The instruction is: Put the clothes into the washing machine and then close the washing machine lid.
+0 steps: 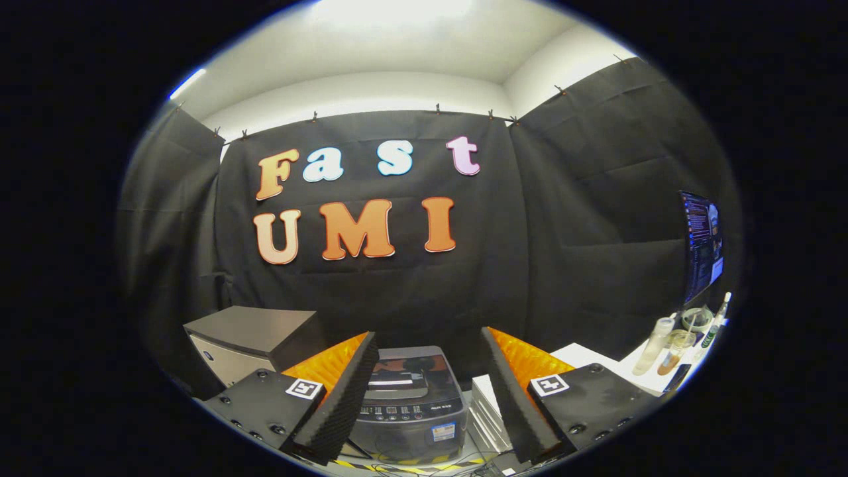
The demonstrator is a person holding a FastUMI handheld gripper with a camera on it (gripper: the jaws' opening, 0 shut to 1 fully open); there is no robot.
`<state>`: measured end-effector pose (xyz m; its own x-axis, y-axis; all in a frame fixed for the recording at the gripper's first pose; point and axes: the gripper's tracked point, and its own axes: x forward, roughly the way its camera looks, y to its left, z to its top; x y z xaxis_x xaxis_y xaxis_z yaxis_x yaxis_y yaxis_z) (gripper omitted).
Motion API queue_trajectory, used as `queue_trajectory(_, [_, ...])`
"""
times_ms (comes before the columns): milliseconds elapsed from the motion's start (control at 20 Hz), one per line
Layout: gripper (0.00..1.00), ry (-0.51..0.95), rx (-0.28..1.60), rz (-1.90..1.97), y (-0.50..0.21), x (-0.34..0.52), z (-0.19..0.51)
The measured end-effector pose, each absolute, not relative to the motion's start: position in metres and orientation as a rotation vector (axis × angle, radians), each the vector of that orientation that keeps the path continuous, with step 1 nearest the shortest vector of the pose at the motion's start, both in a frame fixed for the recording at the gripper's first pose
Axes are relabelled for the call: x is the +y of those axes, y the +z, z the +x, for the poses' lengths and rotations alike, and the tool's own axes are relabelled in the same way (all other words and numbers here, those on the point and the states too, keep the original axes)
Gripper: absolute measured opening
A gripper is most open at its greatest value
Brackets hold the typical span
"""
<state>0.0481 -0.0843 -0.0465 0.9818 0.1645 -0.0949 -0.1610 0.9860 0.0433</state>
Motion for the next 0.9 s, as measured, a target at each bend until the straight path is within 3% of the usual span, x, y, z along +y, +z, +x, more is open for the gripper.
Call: queue_trajectory(900, [0.98, 0.215, 0.027, 0.008, -0.016, -0.137, 0.040])
